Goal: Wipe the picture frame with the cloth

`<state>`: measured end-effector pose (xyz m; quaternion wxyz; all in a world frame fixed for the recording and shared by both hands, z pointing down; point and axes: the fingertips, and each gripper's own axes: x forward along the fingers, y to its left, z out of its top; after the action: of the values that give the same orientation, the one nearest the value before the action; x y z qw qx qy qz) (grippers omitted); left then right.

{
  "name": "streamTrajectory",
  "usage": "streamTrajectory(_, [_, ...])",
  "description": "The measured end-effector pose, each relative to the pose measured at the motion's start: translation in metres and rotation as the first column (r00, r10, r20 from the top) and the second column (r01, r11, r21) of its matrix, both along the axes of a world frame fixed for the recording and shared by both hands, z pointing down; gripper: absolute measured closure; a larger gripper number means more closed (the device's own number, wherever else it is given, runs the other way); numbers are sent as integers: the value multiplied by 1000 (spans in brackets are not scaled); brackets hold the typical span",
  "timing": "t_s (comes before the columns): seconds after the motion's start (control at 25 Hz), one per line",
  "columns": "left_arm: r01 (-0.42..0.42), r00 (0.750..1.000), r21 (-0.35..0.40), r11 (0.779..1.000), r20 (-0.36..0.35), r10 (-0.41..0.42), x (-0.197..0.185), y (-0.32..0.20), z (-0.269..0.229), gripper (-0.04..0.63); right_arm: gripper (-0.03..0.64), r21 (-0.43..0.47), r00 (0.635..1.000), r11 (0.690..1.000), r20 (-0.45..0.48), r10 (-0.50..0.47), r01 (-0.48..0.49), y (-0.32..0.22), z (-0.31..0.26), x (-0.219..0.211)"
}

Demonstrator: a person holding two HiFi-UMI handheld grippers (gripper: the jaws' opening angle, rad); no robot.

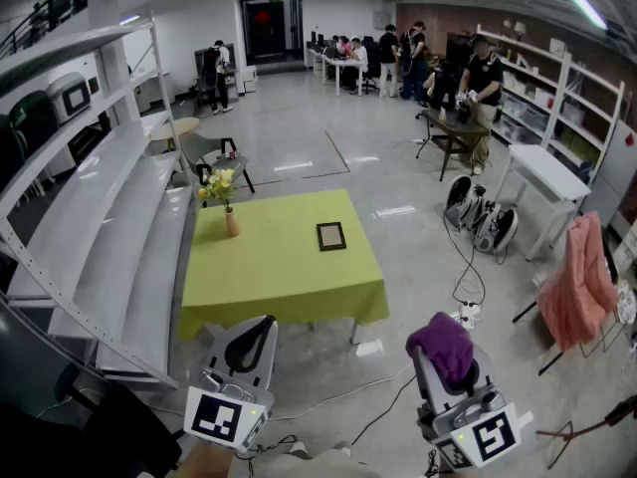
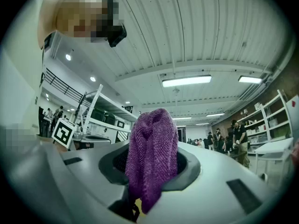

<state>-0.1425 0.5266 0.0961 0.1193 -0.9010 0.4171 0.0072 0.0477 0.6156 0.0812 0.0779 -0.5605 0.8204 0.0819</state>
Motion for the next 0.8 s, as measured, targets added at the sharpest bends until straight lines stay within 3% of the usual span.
streamTrajectory(0.8, [21, 999, -20, 1000, 44, -20, 54, 0, 18, 588, 494, -79, 999, 997, 19, -26, 27, -10, 37, 55])
